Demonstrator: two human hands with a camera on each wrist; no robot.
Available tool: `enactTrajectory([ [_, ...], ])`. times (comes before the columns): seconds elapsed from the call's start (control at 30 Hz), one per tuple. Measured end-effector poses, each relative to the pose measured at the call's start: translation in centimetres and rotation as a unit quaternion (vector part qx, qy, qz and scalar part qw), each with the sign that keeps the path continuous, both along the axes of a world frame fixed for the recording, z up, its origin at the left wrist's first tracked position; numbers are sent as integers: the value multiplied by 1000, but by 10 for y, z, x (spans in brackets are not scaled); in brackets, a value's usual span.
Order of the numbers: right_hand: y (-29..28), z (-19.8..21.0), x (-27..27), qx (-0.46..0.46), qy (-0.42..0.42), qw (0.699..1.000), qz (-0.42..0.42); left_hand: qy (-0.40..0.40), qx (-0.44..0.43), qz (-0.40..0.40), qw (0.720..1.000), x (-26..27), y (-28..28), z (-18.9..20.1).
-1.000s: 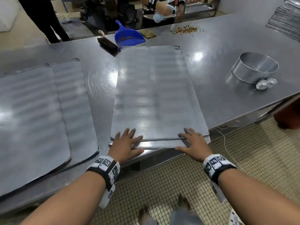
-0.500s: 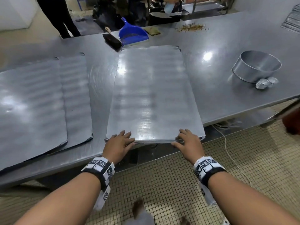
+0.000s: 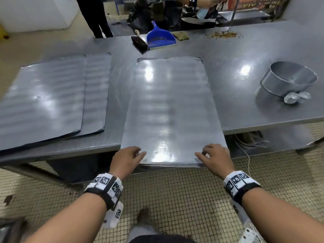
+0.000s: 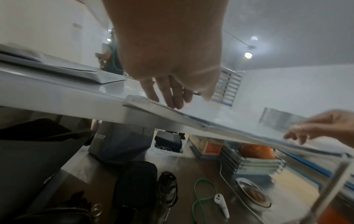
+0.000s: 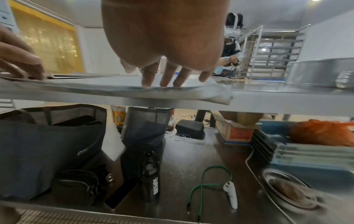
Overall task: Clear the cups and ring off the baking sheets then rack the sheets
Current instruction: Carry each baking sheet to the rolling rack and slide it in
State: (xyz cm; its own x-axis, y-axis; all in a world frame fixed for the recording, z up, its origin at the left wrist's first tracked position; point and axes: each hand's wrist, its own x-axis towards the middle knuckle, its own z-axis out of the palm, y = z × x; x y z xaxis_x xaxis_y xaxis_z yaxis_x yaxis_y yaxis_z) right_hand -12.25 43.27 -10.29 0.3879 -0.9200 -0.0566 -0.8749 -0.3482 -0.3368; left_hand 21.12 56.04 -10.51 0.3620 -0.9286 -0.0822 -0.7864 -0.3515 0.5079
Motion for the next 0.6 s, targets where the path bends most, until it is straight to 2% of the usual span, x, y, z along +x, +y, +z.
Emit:
enactTrajectory([
  [0.1, -17, -6, -26, 23, -4, 988, -155, -11, 37, 105, 994, 7, -2, -4],
  [0.17, -29, -10, -38, 124, -40, 965, -226, 66, 62, 171, 981, 15, -4, -8],
  [0.23, -36, -12, -42, 203, -102, 947, -226, 173, 43, 189, 966, 24, -6, -15],
  [0.33, -39, -13, -43, 218, -143, 944, -204, 258, 27, 180, 949, 37, -6, -25],
  [0.47, -38, -18, -56, 239, -178, 935, -195, 311, 22, 156, 937, 47, -2, -32],
  [0.6, -29, -12, -76, 273, -193, 928, -164, 341, 71, 95, 932, 45, 14, -25],
])
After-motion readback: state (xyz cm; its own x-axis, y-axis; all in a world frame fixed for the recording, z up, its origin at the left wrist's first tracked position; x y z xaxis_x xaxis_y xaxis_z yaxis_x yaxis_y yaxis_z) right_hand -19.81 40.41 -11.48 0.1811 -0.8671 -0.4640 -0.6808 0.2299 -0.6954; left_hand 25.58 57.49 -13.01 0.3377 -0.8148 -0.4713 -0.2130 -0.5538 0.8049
